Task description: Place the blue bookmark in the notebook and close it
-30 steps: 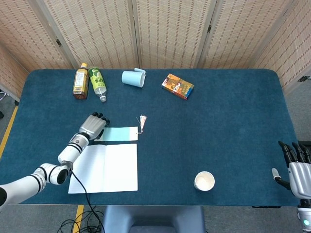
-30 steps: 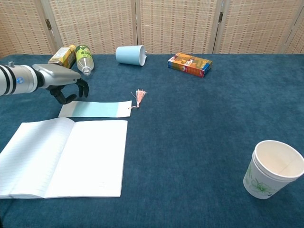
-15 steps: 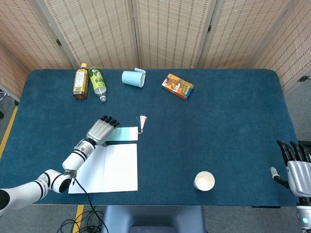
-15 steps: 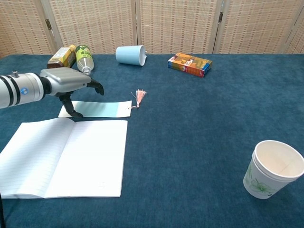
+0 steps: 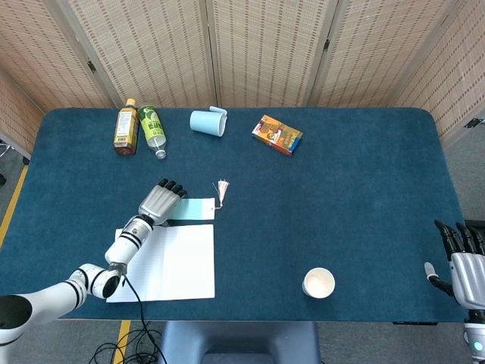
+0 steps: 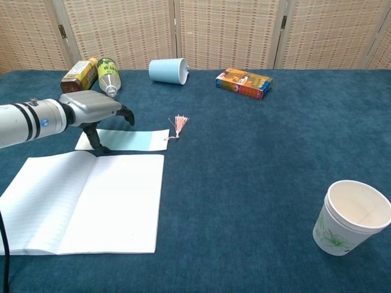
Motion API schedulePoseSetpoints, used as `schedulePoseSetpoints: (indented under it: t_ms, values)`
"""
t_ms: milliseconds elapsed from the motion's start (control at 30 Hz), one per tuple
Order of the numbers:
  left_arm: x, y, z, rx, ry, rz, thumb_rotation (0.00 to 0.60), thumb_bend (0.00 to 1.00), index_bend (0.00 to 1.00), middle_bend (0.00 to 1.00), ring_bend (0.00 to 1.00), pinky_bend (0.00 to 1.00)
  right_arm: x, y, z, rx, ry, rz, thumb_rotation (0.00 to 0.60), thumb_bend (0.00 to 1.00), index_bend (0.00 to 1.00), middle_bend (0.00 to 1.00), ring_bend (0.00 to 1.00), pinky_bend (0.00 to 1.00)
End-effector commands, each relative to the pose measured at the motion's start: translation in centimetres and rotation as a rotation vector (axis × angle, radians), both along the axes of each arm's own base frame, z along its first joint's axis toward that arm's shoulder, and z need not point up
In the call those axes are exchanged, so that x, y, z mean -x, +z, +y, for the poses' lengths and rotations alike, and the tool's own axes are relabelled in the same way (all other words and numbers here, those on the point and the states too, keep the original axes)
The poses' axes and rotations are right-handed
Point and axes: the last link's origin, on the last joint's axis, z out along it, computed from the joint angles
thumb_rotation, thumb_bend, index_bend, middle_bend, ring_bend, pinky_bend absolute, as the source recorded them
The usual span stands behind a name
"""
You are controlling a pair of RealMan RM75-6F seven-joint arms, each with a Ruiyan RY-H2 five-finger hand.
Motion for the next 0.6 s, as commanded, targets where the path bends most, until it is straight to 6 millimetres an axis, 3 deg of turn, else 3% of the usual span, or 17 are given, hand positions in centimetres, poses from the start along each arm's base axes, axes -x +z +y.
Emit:
schedulePoseSetpoints:
  t_ms: [33,233,600]
  values:
    - [0.22,-0.01,0.32,-0.013,0.001,0.014,0.6,0.23,0.25,0.21,0.15,0.17,0.05,0.02,0.09,0.001,-0.003,0.001,0.6,0.29,0.05,0.17,0.08,0.1]
    - [0.71,0.56,1.11,-0.044,0.026,0.017,0.6,0.23,0.26,0.21,0.15,0.17,0.11,0.08,0.3,0.005,-0.006,0.001,0.6,0.29,0.05,0.17,0.08,0.1]
    - [0.42,0.56,0.77,-0.012,0.051,0.028,0.6,0.23,0.25,0.17,0.13,0.17,0.18,0.03,0.18,0.003,-0.003,-0.003,0.6,0.29,0.05,0.17,0.08,0.1]
